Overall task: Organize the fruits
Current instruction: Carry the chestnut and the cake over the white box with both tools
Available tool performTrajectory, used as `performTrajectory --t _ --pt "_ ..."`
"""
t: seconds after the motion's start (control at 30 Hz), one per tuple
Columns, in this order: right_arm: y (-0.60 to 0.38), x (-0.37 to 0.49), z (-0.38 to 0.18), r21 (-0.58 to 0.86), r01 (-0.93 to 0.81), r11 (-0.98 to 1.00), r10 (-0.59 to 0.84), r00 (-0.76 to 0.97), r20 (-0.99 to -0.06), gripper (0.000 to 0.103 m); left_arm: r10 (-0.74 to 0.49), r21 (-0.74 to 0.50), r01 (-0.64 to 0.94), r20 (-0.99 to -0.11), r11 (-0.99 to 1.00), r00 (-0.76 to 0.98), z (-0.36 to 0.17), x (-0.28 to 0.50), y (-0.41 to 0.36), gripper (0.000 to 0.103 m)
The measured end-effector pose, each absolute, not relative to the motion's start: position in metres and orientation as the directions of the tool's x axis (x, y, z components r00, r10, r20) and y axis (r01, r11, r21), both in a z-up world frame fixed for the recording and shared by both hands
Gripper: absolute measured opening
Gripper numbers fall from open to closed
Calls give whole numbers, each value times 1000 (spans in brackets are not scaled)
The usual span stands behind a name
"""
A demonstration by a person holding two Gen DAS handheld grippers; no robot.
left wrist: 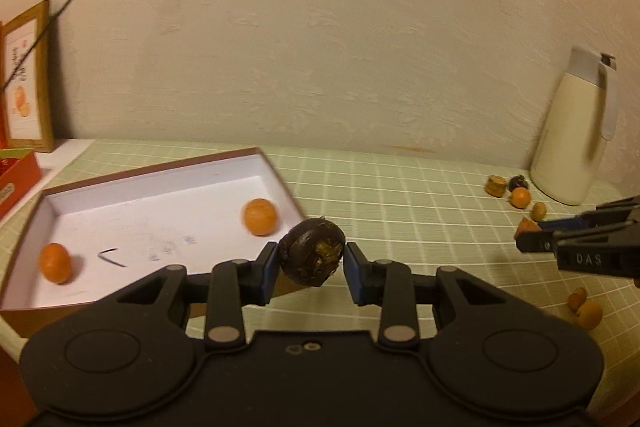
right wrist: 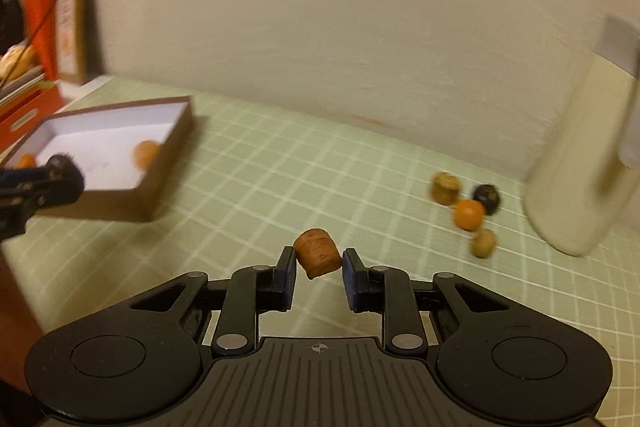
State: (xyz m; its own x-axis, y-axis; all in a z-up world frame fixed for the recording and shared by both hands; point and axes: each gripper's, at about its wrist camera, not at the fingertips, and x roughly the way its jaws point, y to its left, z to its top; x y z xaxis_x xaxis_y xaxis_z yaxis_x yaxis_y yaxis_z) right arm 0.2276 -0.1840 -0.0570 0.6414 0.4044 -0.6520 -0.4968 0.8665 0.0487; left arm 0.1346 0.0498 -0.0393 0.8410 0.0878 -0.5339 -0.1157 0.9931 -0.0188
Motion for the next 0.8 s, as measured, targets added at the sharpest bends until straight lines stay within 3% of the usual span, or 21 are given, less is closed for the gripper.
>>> performTrajectory --t 0.47,0.8 --pt "-79 205 -45 73 -695 716 575 527 -626 25 236 11 -270 -520 963 821 -35 100 120 25" --pt "-35 197 -39 70 -746 662 632 506 -587 25 326 2 -376 -503 926 800 -30 81 163 25"
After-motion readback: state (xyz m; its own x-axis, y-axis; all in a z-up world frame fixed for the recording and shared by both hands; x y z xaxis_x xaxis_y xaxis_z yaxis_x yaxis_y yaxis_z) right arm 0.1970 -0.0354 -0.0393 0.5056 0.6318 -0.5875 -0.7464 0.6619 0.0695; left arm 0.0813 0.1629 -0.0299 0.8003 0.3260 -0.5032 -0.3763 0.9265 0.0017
